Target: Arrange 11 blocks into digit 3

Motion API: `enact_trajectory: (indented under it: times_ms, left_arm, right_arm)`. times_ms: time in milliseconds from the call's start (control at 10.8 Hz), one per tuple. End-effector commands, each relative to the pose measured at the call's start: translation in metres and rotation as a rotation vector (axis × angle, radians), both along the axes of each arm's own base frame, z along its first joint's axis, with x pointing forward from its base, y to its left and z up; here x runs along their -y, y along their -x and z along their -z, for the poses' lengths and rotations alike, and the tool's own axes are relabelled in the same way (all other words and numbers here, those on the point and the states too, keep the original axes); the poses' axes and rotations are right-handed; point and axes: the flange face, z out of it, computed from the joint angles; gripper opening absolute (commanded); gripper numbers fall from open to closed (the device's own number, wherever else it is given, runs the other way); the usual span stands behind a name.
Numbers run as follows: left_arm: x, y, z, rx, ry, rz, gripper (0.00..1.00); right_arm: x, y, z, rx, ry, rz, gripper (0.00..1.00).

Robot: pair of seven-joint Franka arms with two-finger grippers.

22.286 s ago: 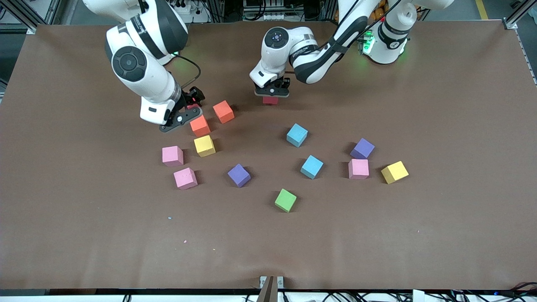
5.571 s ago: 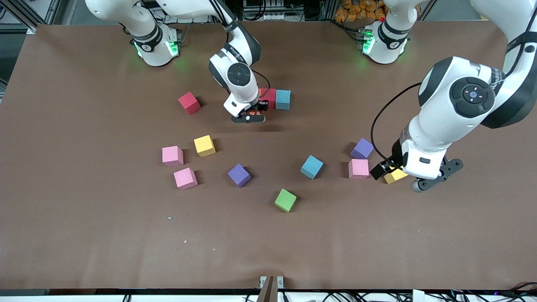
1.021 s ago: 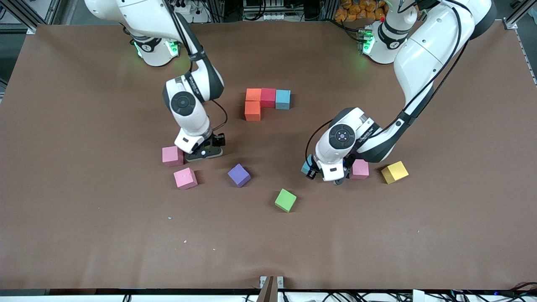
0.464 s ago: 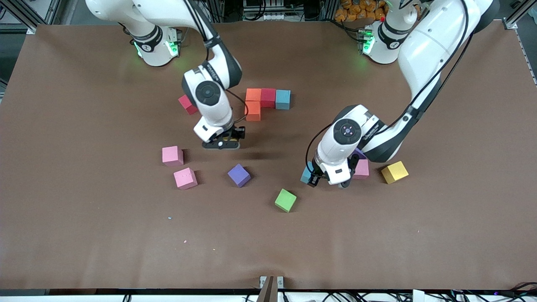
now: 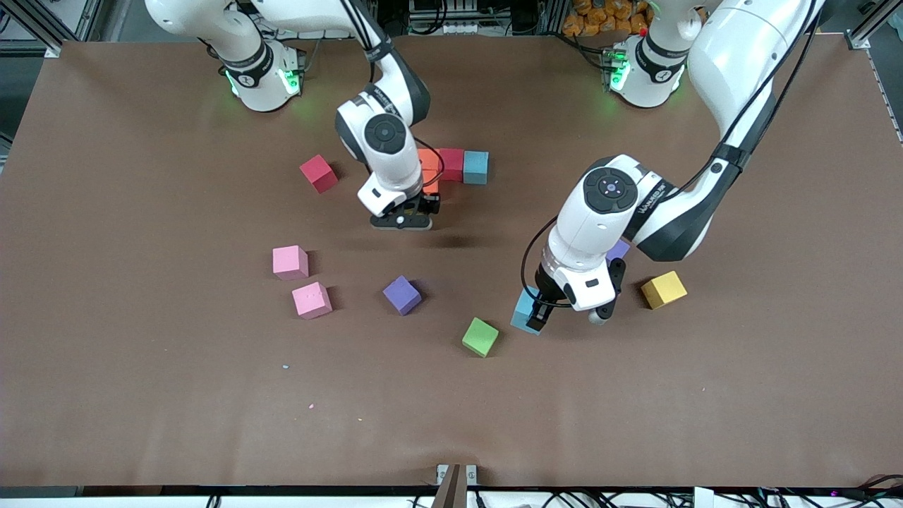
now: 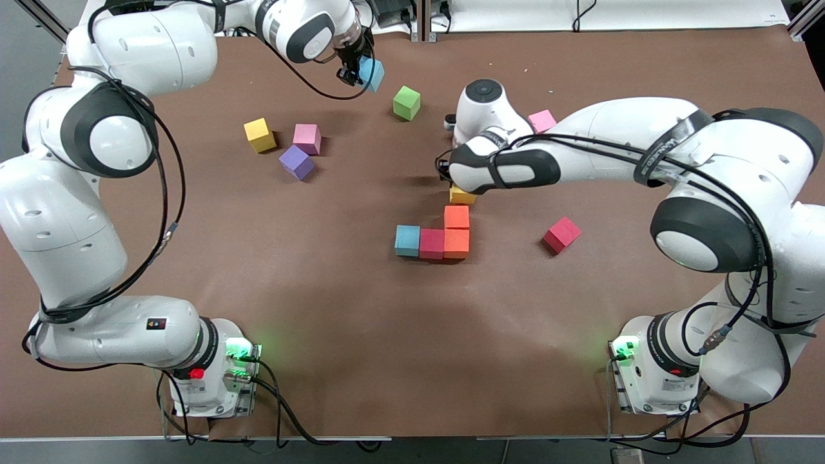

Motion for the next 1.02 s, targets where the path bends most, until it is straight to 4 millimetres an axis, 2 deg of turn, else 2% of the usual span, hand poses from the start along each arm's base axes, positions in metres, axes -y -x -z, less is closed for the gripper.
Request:
enact_trajectory:
  times_ms: [0, 93, 557, 929]
  left_arm:
    - [0.004, 0.008, -0.012, 0.006, -0.037, 0.012, 0.0]
    - [0.01, 0.013, -0.02, -0.001, -0.029, 0.02, 0.0]
    - [0.014, 0.021, -0.025, -0.035, -0.039, 0.021, 0.0]
    - [0.01, 0.02, -0.03, -0.035, -0.046, 0.012, 0.0]
  right_arm:
    - [-0.014, 0.005, 0.015, 0.017, -0.004, 0.025, 0.18]
    - [-0.018, 0.009, 0.019, 0.023, -0.005, 0.02, 0.18]
    - [-0.024, 0.017, 0.024, 0.018, 0.001, 0.016, 0.19]
    - [-0.026, 0.021, 0.027, 0.015, 0.007, 0.015, 0.21]
